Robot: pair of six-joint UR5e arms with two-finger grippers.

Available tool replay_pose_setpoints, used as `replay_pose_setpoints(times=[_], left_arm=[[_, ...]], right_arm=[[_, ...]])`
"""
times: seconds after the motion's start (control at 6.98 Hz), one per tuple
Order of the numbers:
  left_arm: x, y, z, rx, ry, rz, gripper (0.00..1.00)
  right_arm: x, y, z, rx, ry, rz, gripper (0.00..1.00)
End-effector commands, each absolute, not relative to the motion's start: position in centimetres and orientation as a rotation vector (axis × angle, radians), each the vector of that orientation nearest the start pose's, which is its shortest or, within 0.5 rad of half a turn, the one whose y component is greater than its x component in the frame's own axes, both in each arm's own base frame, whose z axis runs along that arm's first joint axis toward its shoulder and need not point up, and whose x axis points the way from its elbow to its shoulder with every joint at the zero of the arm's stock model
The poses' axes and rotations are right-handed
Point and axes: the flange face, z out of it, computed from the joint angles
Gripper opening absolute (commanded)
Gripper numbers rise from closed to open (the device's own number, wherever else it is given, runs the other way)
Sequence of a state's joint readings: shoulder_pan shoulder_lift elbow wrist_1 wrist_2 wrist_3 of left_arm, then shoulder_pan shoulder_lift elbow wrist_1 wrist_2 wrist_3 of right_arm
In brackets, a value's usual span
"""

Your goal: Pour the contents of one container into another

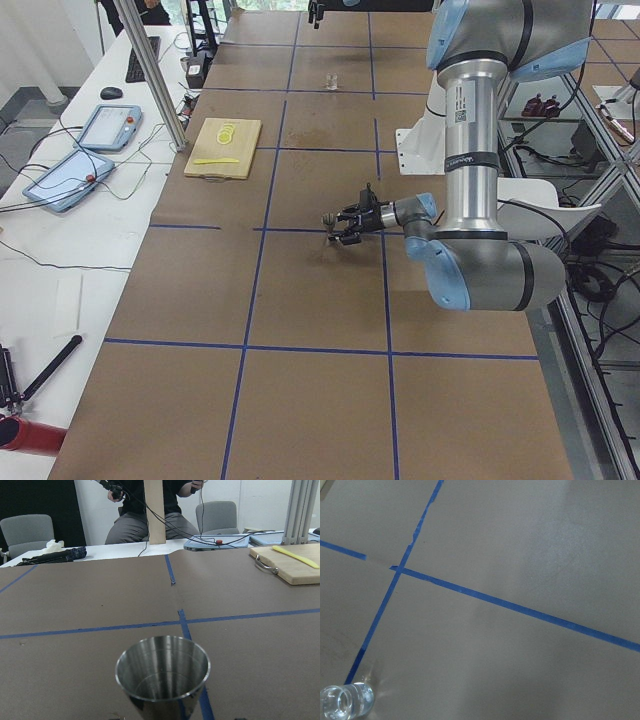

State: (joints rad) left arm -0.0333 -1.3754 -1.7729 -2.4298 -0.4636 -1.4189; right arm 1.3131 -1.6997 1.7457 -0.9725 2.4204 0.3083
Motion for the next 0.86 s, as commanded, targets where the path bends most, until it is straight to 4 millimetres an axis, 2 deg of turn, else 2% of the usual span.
replay_pose_setpoints(times=[0.0, 0.72], left_arm=[[40.41, -23.59, 53.08, 1.068, 0.68, -0.364, 0.79], [40.29, -24.49, 53.21, 1.023, 0.686, -0.366, 0.77]], right_arm=[[-5.98, -45.62, 55.94, 0.35, -0.954, -0.227, 1.0], [-5.97, -45.63, 55.87, 0.352, -0.953, -0.227, 1.0]])
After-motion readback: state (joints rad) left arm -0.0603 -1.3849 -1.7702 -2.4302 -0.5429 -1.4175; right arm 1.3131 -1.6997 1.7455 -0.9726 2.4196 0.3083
